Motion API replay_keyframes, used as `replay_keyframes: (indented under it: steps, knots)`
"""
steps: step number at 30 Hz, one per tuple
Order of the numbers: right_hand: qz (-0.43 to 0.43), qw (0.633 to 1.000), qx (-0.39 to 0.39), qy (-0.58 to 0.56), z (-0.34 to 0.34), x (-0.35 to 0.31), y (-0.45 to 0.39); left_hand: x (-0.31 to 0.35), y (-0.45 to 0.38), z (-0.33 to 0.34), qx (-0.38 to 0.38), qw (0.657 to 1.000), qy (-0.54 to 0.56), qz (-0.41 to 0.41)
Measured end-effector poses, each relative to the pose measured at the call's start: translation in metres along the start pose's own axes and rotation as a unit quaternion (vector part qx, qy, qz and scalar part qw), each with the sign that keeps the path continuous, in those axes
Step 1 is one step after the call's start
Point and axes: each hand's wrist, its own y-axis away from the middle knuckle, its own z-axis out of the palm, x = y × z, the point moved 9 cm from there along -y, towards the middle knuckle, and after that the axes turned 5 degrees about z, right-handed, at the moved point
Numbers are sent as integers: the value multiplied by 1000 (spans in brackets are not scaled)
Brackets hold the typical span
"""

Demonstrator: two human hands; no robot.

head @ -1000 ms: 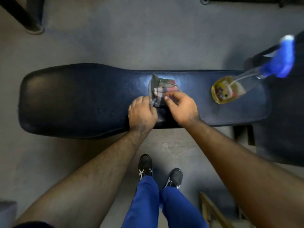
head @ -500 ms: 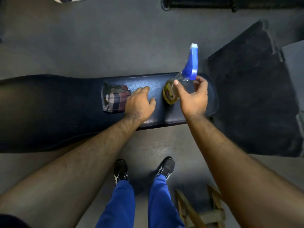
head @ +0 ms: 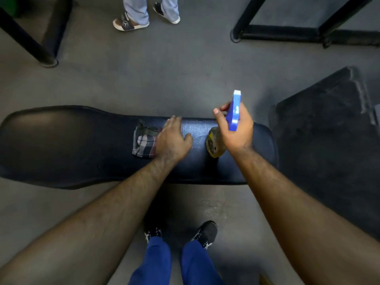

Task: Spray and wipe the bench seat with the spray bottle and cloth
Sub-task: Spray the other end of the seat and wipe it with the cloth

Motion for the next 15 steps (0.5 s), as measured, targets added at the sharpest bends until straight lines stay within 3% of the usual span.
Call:
replay_keyframes:
  steps: [2, 5, 10, 15]
  knots:
    - [-21, 1000, 4, 7, 3, -4, 1, -13, 3, 1, 2, 1000, 0, -10]
    - [-40, 997, -54, 46, 26, -8, 8, -38, 9, 8, -8, 1000, -26, -10]
    - [51, 981, -150, 112, 77, 15, 16, -66, 14, 22, -15, 997, -81, 13]
    - [136, 949, -156, 235, 101, 53, 16, -69, 13, 57, -15, 990, -112, 81]
